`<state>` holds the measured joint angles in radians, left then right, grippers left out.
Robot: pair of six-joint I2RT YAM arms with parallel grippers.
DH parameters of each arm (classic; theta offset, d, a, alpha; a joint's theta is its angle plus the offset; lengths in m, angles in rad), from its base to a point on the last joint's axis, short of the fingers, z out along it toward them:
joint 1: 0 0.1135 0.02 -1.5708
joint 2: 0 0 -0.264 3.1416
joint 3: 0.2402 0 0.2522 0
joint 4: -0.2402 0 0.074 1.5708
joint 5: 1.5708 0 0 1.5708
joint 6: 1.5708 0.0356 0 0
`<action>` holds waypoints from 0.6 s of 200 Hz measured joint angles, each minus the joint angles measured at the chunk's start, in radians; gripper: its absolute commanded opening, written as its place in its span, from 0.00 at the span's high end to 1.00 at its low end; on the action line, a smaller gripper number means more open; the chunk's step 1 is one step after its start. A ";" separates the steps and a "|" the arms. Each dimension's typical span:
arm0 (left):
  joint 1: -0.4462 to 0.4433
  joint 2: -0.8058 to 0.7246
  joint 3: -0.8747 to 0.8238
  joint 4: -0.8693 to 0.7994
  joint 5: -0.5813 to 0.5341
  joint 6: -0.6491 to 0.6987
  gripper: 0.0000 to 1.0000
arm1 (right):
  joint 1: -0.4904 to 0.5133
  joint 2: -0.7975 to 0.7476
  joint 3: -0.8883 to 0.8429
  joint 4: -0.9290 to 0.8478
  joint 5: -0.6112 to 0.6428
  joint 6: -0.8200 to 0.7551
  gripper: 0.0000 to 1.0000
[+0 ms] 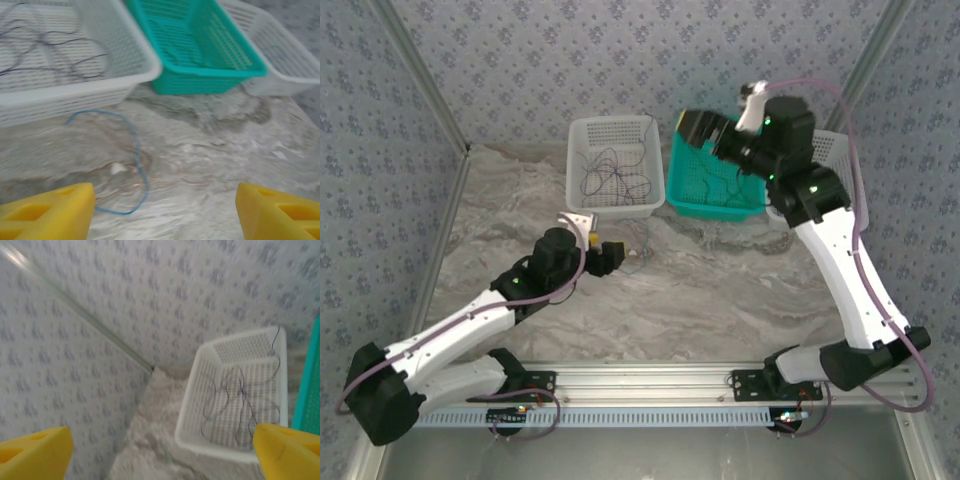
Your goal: Untangle the cables
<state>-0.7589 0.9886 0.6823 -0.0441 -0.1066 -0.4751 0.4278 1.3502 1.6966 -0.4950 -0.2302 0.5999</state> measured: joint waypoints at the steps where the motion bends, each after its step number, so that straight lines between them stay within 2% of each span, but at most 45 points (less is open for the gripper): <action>1: 0.003 -0.003 -0.003 -0.005 -0.005 -0.003 0.25 | 0.006 -0.003 -0.009 0.000 0.003 -0.004 0.08; 36: 0.057 -0.135 -0.106 -0.091 -0.071 -0.090 0.26 | 0.147 0.026 -0.219 -0.002 0.084 -0.075 0.10; 73: 0.071 -0.280 -0.182 -0.141 -0.079 -0.109 0.26 | 0.277 0.179 -0.354 -0.011 0.209 -0.096 0.08; 120: 0.072 -0.352 -0.184 -0.189 0.005 -0.044 0.25 | 0.319 0.385 -0.385 0.045 0.333 -0.064 0.09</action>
<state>-0.6865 0.6361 0.4980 -0.2333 -0.1017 -0.5194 0.7467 1.7348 1.3117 -0.4503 0.1028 0.5358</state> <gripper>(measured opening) 0.746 0.914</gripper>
